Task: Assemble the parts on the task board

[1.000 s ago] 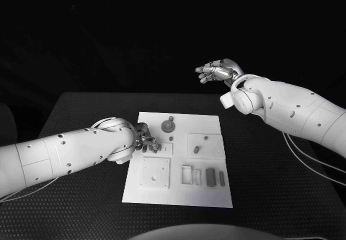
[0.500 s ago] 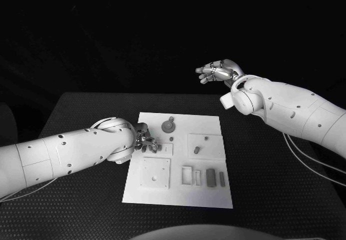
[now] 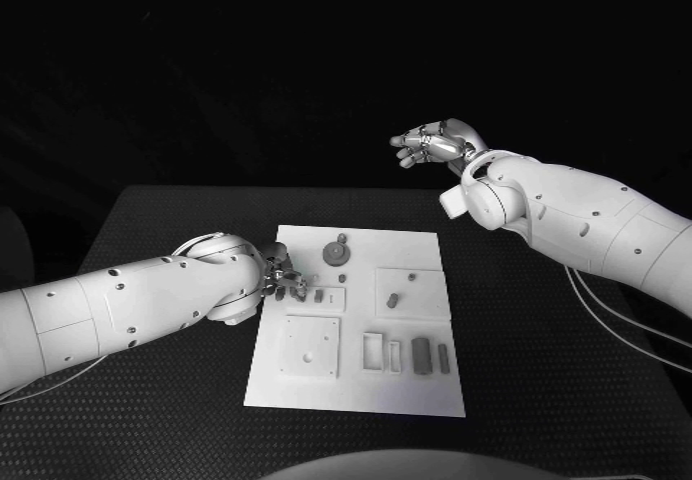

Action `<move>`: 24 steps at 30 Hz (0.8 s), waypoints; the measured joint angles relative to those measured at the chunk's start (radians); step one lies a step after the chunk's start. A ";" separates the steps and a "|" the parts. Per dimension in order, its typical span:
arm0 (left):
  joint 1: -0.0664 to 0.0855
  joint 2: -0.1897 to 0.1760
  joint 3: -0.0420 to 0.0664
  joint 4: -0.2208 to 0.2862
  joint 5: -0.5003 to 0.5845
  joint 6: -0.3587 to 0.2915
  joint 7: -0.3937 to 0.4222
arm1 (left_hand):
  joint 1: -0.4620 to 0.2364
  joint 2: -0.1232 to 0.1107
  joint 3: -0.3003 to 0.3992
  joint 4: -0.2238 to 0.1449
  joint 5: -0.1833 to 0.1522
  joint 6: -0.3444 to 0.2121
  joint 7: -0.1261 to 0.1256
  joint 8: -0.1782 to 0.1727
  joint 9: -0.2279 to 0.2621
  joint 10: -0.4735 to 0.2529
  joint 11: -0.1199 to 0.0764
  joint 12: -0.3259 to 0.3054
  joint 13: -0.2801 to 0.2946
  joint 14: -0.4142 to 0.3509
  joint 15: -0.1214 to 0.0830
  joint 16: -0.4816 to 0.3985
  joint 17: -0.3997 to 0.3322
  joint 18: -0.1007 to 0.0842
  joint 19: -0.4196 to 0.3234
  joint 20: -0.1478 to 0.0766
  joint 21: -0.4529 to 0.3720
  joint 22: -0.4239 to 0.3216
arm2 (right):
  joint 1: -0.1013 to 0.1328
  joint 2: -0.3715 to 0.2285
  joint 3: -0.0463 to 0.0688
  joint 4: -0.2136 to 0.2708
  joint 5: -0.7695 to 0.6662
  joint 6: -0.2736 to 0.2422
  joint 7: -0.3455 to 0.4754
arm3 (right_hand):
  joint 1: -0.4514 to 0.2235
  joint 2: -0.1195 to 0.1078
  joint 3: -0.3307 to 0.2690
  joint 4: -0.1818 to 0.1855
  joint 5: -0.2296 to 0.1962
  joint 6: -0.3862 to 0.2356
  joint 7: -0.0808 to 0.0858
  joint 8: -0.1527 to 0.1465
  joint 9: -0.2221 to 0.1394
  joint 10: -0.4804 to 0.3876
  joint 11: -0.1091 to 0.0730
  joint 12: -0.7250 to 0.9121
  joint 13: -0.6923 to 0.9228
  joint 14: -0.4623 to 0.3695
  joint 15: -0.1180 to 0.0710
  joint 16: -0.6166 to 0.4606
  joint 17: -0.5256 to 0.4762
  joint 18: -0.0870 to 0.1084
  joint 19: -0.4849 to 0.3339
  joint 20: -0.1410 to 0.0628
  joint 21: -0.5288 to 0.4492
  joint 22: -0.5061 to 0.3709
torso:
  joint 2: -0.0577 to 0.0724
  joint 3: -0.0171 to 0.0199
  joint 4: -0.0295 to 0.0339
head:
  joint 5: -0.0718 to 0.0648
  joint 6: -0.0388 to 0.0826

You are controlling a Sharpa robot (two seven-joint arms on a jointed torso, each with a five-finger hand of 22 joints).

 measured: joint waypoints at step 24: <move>-0.001 0.005 -0.001 -0.010 -0.030 -0.004 -0.005 | 0.004 -0.004 0.001 0.001 0.020 0.001 0.000 0.018 0.002 0.000 0.000 0.023 0.008 0.000 0.000 0.022 0.001 0.008 0.000 0.000 0.011 0.000 | 0.000 -0.001 0.000 0.000 0.000 0.001 0.000 | 0.000 0.000 -0.003 0.003 0.000 0.000 0.000 0.000 -0.001 0.000 0.000 0.000 -0.001 0.000 0.000 0.000 0.000 0.000 0.000 0.000 -0.004 0.001 | 0.000 0.0010 0.0005 | -0.001 -0.004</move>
